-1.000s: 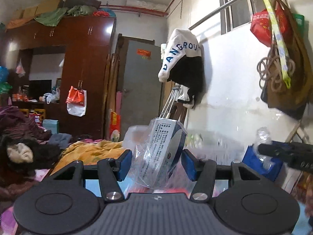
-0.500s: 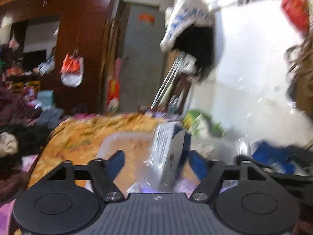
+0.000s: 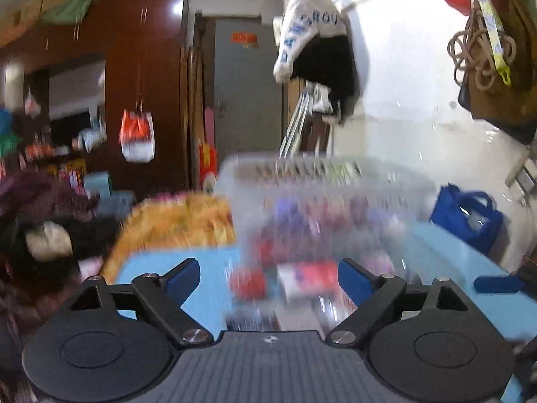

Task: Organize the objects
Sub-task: 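Grasp the white KENT cigarette box with the left tool while the right tool grasps a wrapped white roll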

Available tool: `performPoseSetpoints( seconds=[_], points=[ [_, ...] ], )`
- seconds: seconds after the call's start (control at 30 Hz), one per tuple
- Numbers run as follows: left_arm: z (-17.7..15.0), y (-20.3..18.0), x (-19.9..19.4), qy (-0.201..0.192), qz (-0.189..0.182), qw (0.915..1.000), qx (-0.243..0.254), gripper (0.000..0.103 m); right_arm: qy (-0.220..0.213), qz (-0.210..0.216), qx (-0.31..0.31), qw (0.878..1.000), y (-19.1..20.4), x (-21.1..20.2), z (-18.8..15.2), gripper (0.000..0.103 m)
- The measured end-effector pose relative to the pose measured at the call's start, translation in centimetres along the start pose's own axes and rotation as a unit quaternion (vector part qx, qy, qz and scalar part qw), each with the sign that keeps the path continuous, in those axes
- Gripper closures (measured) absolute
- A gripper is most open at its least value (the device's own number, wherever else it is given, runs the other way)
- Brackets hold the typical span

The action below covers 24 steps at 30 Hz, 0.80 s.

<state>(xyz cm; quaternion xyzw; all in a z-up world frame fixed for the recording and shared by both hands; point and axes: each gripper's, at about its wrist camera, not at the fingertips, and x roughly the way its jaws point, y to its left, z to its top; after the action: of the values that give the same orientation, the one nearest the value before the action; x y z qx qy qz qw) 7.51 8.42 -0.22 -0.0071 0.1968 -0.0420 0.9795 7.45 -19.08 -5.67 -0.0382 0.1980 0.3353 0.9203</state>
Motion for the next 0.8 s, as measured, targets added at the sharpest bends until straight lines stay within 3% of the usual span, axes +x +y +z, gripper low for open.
performPoseSetpoints(
  seconds=[0.07,0.17,0.23,0.3,0.4,0.47,0.63,0.8],
  points=[
    [-1.1,0.5,0.5,0.02,-0.012,0.9996,-0.014,0.011,0.02,0.02,-0.02,0.999,1.2,0.8,-0.5,0.0],
    [-1.6,1.4,2.0,0.044,0.014,0.9983,-0.035,0.011,0.027,-0.006,-0.037,0.999,1.8,1.5,0.1,0.0],
    [-2.4,1.4,2.2,0.057,-0.008,0.997,-0.051,0.011,0.03,0.0,-0.028,0.999,1.7,1.6,0.4,0.0],
    [-2.7,0.8,2.8,0.068,-0.021,0.9967,-0.039,0.011,0.038,-0.002,-0.029,0.999,1.4,2.2,0.9,0.0],
    [-2.8,-0.1,3.3,0.075,-0.001,0.997,-0.015,0.011,0.049,-0.001,-0.039,0.998,1.7,2.9,1.1,0.001],
    [-2.9,-0.5,3.5,0.078,-0.002,0.9969,-0.01,0.011,0.053,0.002,-0.045,0.998,2.0,3.1,0.7,0.005],
    [-2.9,-0.7,3.3,0.083,0.009,0.9965,0.003,0.011,0.028,0.016,-0.04,0.999,1.8,1.8,0.0,0.03],
    [-3.0,-2.1,4.2,0.09,0.023,0.9953,0.027,0.011,-0.001,0.022,-0.017,1.0,0.7,-0.2,-0.2,0.03]
  ],
)
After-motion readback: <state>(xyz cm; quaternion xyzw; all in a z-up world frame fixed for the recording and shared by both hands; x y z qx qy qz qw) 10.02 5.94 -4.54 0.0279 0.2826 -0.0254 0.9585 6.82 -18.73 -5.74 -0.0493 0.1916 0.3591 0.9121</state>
